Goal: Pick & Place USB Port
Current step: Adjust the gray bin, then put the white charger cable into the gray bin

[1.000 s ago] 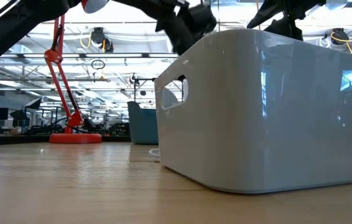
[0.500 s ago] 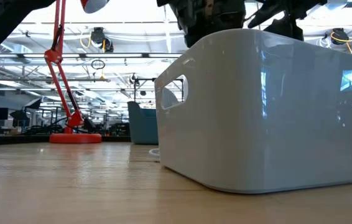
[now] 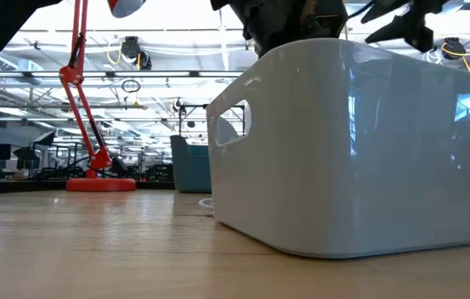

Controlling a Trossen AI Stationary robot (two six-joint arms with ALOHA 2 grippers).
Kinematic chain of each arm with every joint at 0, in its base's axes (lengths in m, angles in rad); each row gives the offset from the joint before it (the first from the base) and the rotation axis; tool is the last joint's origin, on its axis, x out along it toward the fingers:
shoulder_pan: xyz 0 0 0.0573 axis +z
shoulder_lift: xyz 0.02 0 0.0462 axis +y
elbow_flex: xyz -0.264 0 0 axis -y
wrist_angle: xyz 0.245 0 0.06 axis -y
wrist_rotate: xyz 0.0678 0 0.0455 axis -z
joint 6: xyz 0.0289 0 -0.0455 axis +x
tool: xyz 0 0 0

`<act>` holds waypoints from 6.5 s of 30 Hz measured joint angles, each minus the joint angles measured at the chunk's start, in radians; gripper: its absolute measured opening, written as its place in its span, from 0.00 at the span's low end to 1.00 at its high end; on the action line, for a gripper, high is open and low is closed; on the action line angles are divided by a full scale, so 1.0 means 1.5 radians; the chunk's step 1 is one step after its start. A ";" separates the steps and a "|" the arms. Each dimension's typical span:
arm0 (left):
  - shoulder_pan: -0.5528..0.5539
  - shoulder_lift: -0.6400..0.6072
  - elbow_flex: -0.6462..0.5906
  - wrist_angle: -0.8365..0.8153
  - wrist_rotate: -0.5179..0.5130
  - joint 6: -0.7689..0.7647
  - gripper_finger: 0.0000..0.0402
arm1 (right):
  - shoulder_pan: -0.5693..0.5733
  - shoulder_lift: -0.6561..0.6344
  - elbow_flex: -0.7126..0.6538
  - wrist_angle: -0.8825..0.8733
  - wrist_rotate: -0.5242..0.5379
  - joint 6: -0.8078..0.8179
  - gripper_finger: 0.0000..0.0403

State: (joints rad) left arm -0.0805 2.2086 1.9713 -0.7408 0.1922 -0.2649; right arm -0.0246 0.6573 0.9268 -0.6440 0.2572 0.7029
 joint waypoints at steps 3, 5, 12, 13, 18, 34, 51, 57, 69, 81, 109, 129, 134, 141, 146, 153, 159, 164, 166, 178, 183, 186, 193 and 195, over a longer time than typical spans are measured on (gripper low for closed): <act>-0.005 0.000 0.000 0.011 -0.035 -0.046 0.00 | 0.000 -0.030 0.000 -0.002 0.000 -0.003 0.42; -0.005 0.006 0.000 0.016 -0.055 -0.072 0.00 | 0.000 -0.044 0.000 -0.002 -0.007 0.003 0.42; 0.013 0.043 0.001 0.069 -0.072 -0.123 0.00 | 0.008 -0.048 0.001 -0.003 -0.051 -0.022 0.42; 0.016 0.050 0.001 0.082 -0.072 -0.129 0.00 | 0.012 -0.048 0.001 -0.003 -0.051 -0.027 0.42; 0.026 0.080 0.000 0.092 -0.036 -0.151 0.00 | 0.029 -0.048 0.001 -0.006 -0.051 -0.037 0.42; 0.002 0.086 0.000 0.132 0.015 -0.192 0.00 | 0.041 -0.056 0.001 -0.034 -0.048 -0.062 0.42; -0.028 0.086 0.000 0.169 0.051 -0.216 0.00 | 0.041 -0.056 0.001 -0.046 -0.030 -0.078 0.42; -0.029 0.086 0.000 0.168 0.070 -0.216 0.00 | 0.041 -0.056 0.001 -0.070 -0.030 -0.078 0.42; -0.045 0.086 0.000 0.168 0.088 -0.219 0.00 | 0.041 -0.056 0.000 -0.085 -0.029 -0.083 0.42; -0.050 0.086 0.001 0.188 0.117 -0.229 0.00 | 0.041 -0.056 0.000 -0.115 -0.010 -0.083 0.42; -0.053 0.020 0.001 -0.193 -0.105 -0.051 0.39 | 0.041 -0.055 0.000 -0.133 0.005 -0.073 0.42; -0.060 0.054 0.000 -0.141 -0.098 -0.096 0.44 | 0.041 -0.055 0.000 -0.133 0.020 -0.075 0.42; -0.056 0.066 0.000 -0.144 -0.096 -0.094 0.44 | 0.041 -0.056 0.000 -0.137 0.020 -0.073 0.42; -0.061 0.073 -0.015 -0.138 -0.077 -0.099 0.44 | 0.041 -0.056 0.000 -0.138 0.020 -0.070 0.42; -0.062 0.078 -0.052 -0.130 -0.056 -0.109 0.44 | 0.041 -0.056 0.000 -0.138 0.020 -0.070 0.42; -0.062 0.074 -0.076 -0.115 -0.063 -0.117 0.44 | 0.041 -0.055 0.000 -0.137 0.020 -0.070 0.42; -0.054 0.074 -0.077 -0.111 -0.061 -0.116 0.34 | 0.041 -0.055 0.000 -0.134 0.020 -0.069 0.42; -0.050 0.074 -0.078 -0.111 -0.056 -0.108 0.15 | 0.041 -0.055 0.000 -0.133 0.020 -0.064 0.42; -0.050 0.074 -0.078 -0.112 -0.056 -0.104 0.10 | 0.041 -0.056 0.000 -0.133 0.020 -0.063 0.42; -0.051 0.058 -0.064 -0.168 -0.080 -0.111 0.12 | 0.041 -0.056 0.000 -0.133 0.020 -0.063 0.42; -0.056 0.044 -0.002 -0.211 -0.101 -0.092 0.10 | 0.041 -0.056 0.000 -0.133 0.020 -0.063 0.42; -0.062 0.046 0.047 -0.243 -0.107 -0.091 0.10 | 0.041 -0.056 0.000 -0.134 0.021 -0.063 0.42; -0.094 0.044 0.153 -0.257 -0.094 -0.105 0.10 | 0.041 -0.056 -0.004 -0.137 0.022 -0.065 0.42; -0.109 0.044 0.174 -0.249 -0.079 -0.112 0.10 | 0.041 -0.056 -0.012 -0.138 0.023 -0.063 0.42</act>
State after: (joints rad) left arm -0.2443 2.2738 2.2317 -1.1146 0.0737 -0.4330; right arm 0.0376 0.5739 0.9092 -0.8505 0.2911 0.6079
